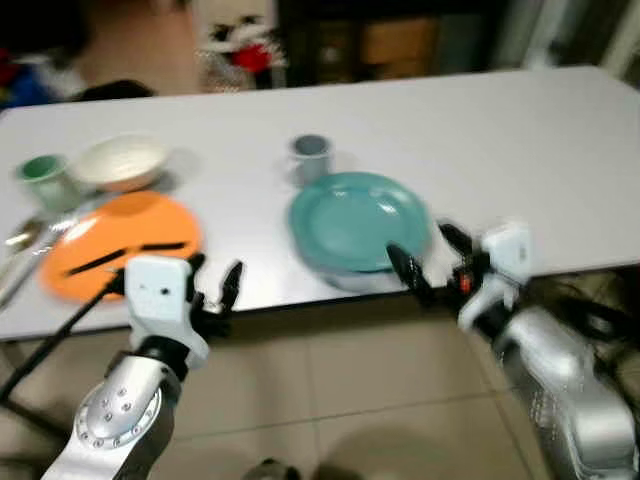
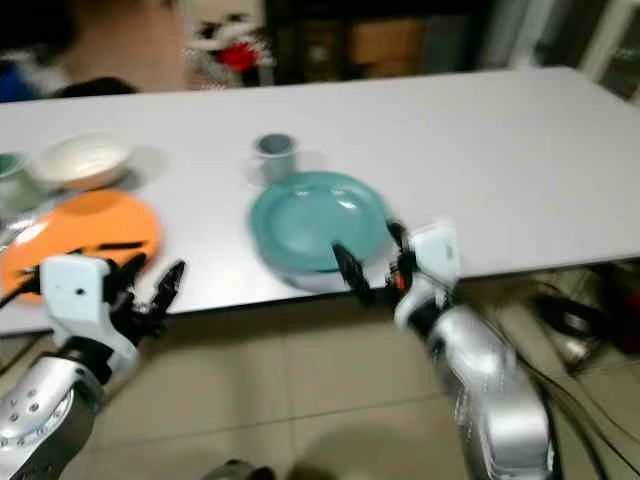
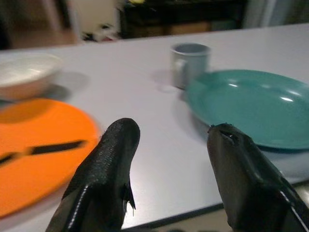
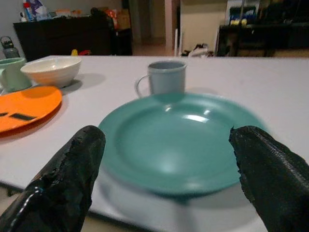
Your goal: Setting the table
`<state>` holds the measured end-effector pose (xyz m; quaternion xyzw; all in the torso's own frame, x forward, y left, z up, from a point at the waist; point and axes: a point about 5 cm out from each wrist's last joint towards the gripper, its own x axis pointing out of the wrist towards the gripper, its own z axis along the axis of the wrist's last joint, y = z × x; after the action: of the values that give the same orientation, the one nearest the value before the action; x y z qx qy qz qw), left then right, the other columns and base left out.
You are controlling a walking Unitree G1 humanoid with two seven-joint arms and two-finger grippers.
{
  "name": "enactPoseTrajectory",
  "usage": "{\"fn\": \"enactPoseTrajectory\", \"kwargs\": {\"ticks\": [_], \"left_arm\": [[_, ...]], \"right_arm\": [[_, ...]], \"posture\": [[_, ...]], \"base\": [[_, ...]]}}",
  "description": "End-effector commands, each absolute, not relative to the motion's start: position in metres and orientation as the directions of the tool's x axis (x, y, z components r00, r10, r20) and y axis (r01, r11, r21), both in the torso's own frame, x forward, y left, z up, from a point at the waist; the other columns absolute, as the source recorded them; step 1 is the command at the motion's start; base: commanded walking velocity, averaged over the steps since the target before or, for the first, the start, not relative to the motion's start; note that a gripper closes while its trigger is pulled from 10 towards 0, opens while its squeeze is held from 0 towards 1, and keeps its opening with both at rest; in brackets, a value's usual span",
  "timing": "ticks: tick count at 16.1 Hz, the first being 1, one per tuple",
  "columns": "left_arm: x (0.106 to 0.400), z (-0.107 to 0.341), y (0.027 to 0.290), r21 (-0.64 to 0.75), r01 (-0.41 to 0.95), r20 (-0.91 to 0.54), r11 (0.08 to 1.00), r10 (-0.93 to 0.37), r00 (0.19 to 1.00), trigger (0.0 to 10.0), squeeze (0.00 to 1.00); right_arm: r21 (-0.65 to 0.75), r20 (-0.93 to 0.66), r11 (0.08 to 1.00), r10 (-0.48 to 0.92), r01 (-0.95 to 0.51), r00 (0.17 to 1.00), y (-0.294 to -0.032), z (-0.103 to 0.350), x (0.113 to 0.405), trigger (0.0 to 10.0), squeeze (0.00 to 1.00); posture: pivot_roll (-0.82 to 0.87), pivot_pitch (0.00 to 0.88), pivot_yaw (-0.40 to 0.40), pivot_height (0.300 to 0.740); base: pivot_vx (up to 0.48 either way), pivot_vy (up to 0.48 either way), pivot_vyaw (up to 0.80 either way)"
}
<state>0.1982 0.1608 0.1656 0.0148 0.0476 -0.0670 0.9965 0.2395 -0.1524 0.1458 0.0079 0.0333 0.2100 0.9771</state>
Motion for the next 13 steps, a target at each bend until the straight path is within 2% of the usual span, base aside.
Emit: {"fn": "enactPoseTrajectory", "kwargs": {"ticks": [1,5,7,9,11,12,13], "left_arm": [[0.201,0.166,0.161,0.044,0.124,-0.081,0.991,-0.120,0.989,10.0,1.00],[0.201,0.162,0.161,0.054,0.098,-0.056,0.994,-0.095,0.994,10.0,1.00],[0.192,0.159,0.156,0.041,0.134,-0.070,0.990,-0.131,0.989,10.0,1.00],[0.187,0.152,0.154,0.080,0.137,-0.088,0.987,-0.130,0.988,10.0,1.00],[0.183,0.148,0.161,0.090,0.071,-0.112,0.993,-0.060,0.992,10.0,0.97],[0.182,0.147,0.165,0.100,0.026,-0.122,0.995,-0.014,0.992,10.0,0.84],[0.181,0.148,0.166,0.099,0.003,-0.115,0.995,0.008,0.993,10.0,0.59]], "right_arm": [[-0.003,-0.038,0.919,0.393,-0.394,0.919,-0.153,0.154,0.237,10.0,1.00],[-0.086,-0.051,0.913,0.396,-0.399,0.917,-0.152,0.156,0.229,10.0,1.00],[-0.126,-0.029,0.888,0.442,-0.442,0.896,-0.147,0.162,0.233,10.0,1.00],[-0.095,-0.042,0.887,0.450,-0.451,0.892,-0.145,0.162,0.239,10.0,1.00],[-0.063,-0.049,0.900,0.429,-0.432,0.902,-0.144,0.159,0.243,10.0,1.00],[-0.058,-0.056,0.904,0.421,-0.424,0.905,-0.144,0.156,0.243,10.0,1.00],[-0.036,-0.068,0.907,0.417,-0.420,0.906,-0.144,0.154,0.243,10.0,1.00]], "posture": [[-0.03,0.000,0.102,0.740],[-0.05,0.000,0.123,0.740],[-0.06,0.000,0.133,0.740],[-0.03,0.000,0.086,0.740],[-0.02,0.000,0.077,0.740],[-0.02,0.000,0.076,0.740],[0.00,0.000,0.065,0.740]], "base": [[0.000,0.000,0.80],[0.000,0.000,0.80],[0.000,0.000,0.80],[0.000,0.000,0.80],[0.000,0.000,0.80],[0.000,0.000,0.80],[0.000,0.000,0.80]]}}
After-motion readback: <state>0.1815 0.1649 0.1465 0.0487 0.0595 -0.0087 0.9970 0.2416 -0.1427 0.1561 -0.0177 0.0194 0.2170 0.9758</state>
